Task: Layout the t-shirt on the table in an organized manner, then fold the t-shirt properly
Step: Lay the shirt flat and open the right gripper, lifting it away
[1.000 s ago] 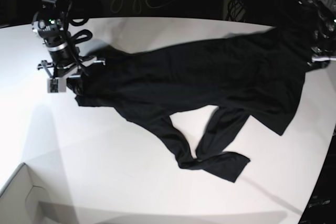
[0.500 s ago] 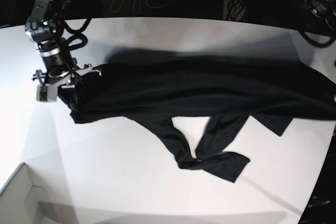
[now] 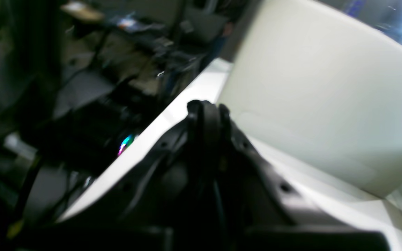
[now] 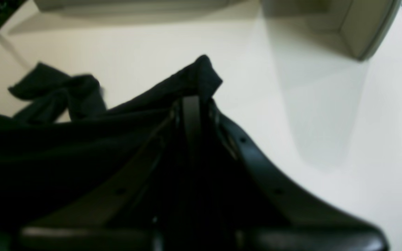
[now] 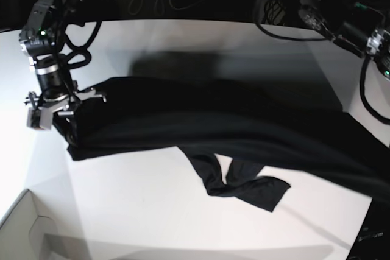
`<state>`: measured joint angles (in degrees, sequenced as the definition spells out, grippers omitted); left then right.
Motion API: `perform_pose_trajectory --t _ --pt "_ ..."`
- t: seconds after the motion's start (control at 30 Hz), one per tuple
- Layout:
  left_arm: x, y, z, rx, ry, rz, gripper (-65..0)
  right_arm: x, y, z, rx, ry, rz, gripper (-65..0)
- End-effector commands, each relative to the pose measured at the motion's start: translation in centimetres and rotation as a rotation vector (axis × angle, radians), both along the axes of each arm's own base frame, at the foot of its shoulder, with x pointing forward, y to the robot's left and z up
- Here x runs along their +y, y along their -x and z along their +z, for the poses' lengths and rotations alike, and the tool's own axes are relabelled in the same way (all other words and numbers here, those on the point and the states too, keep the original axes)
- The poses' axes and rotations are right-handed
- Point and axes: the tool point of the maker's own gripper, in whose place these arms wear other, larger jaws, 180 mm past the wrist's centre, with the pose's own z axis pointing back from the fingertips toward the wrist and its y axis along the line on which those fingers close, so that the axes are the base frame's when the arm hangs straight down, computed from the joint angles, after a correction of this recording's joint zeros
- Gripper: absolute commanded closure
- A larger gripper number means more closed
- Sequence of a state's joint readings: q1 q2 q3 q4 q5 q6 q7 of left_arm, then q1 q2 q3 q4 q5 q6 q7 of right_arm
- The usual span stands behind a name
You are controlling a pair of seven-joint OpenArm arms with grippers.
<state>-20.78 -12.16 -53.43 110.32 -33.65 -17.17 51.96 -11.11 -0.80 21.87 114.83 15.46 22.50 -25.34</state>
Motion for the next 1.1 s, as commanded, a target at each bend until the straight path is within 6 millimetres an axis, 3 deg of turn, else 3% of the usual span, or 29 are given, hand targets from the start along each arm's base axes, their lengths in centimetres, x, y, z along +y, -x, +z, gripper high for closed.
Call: perform_pose_trajectory --t 0.0,0.23,0.37,0.5,0.63,0.93,1.07 --pt "0.0 0.2 2.8 -0.08 -0.046 0.005 0.0 -0.6 -0.4 2.1 -0.076 0.007 -0.013 0.0" --pt "-0.2 -0.1 8.0 -0.206 -0.084 -0.003 0.0 -1.8 -2.2 5.2 -0.171 0.008 -0.05 0.0" --pt "-1.0 -1.0 8.8 -0.226 -0.078 -0.032 0.0 -1.6 -3.7 6.7 -0.222 -0.011 -0.049 0.0" --pt "-3.5 -5.5 6.2 -0.136 -0.043 -0.148 0.0 -1.5 -5.6 6.7 -0.234 -0.066 -0.057 0.0" --pt "-4.7 -10.1 3.3 -0.119 0.036 -0.203 0.0 -1.7 -7.6 5.2 -0.199 -0.111 -0.058 0.0" --pt "-4.7 -17.6 -0.1 -0.074 0.122 -0.177 0.0 -1.9 -11.4 2.1 -0.103 -0.125 -0.067 0.0" --pt "-5.2 -20.9 -2.6 -0.014 0.163 -0.175 0.0 -3.0 -12.5 -1.2 0.004 -0.083 -0.077 0.0"
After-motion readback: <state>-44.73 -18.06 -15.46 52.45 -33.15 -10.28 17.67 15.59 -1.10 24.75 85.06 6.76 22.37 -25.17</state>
